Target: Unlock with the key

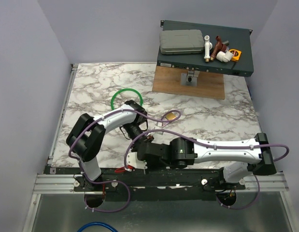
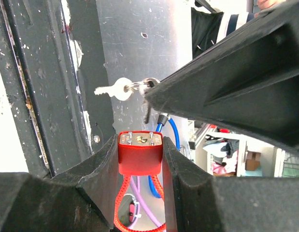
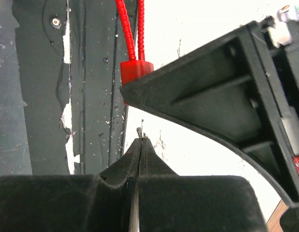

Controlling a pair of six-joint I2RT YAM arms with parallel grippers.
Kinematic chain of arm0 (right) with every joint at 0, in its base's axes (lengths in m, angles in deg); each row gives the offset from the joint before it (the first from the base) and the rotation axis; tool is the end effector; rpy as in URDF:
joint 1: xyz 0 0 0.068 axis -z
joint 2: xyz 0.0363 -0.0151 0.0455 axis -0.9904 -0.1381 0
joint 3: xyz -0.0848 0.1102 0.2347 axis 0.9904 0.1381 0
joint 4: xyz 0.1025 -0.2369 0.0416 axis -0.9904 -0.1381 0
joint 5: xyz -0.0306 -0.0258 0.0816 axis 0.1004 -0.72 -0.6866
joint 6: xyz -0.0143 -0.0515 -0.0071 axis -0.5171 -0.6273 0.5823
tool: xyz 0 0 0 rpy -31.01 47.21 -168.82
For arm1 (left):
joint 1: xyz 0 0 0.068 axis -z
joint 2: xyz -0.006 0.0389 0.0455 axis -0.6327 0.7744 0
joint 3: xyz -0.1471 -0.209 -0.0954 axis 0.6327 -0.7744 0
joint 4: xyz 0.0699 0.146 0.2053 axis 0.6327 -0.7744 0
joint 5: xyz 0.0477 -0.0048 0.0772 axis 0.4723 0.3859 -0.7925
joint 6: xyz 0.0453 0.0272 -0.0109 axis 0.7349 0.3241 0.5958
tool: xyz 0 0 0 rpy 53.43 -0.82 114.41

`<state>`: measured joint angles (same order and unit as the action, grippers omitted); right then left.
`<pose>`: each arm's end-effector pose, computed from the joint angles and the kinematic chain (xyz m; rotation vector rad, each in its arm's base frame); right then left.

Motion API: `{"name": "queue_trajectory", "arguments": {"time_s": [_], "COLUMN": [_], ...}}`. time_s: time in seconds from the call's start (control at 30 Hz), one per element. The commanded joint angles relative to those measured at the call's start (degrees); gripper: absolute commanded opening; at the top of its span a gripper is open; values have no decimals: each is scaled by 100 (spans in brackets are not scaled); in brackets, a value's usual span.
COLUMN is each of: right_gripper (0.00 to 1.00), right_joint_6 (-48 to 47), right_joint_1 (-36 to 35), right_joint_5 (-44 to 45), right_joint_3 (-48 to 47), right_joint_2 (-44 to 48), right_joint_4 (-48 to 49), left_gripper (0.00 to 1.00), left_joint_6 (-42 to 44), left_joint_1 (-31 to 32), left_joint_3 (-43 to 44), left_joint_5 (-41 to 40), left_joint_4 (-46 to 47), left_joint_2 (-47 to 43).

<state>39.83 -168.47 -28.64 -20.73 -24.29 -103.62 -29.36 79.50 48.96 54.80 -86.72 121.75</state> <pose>0.0245 0.3100 0.3081 -2.0478 1.6492 0.2335 0.1783 -0.1939 0.2193 -1.3447 -1.8831 1.5691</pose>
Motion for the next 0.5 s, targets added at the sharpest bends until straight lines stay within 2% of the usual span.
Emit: {"name": "queue_trajectory", "arguments": {"time_s": [0.0, 0.47], "right_gripper": [1, 1], "right_joint_6": [-12, -307], "right_joint_1": [-51, -156], "right_joint_5": [44, -62], "right_joint_3": [126, 199], "right_joint_2": [443, 469], "right_joint_4": [325, 320], "left_gripper": [0, 0], "left_joint_6": [373, 499], "left_joint_1": [-4, 118], "left_joint_3": [-10, 235], "left_joint_5": [155, 74], "left_joint_4": [-299, -308], "left_joint_2": [-318, -662]}}
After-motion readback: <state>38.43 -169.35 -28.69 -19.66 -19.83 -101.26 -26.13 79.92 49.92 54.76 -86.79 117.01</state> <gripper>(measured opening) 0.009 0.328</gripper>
